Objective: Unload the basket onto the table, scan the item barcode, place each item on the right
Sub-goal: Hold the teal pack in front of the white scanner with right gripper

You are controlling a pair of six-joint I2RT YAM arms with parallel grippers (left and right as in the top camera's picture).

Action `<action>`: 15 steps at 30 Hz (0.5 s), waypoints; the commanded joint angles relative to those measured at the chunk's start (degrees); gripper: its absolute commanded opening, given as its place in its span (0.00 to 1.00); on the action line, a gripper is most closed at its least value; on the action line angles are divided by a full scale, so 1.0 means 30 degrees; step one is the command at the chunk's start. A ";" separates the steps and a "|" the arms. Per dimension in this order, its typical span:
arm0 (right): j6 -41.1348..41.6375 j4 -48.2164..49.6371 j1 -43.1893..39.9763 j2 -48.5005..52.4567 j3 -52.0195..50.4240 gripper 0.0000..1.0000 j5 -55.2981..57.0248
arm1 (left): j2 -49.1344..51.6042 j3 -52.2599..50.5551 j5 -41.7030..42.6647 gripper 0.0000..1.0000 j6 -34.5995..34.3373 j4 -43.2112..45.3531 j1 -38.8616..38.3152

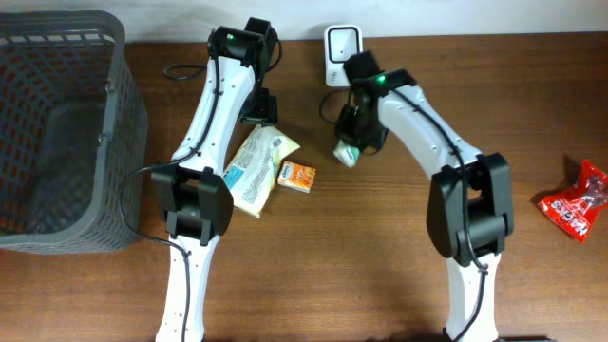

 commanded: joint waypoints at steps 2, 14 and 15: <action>-0.1989 0.2973 -0.1290 0.0087 0.0466 0.04 -0.4058 | 0.0095 0.0015 0.0197 0.99 -0.0255 0.0029 0.0007; -0.0947 1.5132 -0.3388 0.0138 0.0459 0.04 -0.6477 | 0.0095 0.0015 0.0066 0.99 -0.0248 0.0248 0.0007; -0.0554 1.5416 -0.3359 0.0175 0.0459 0.04 -0.5872 | 0.0095 0.0015 0.0066 0.99 -0.0248 0.0240 0.0007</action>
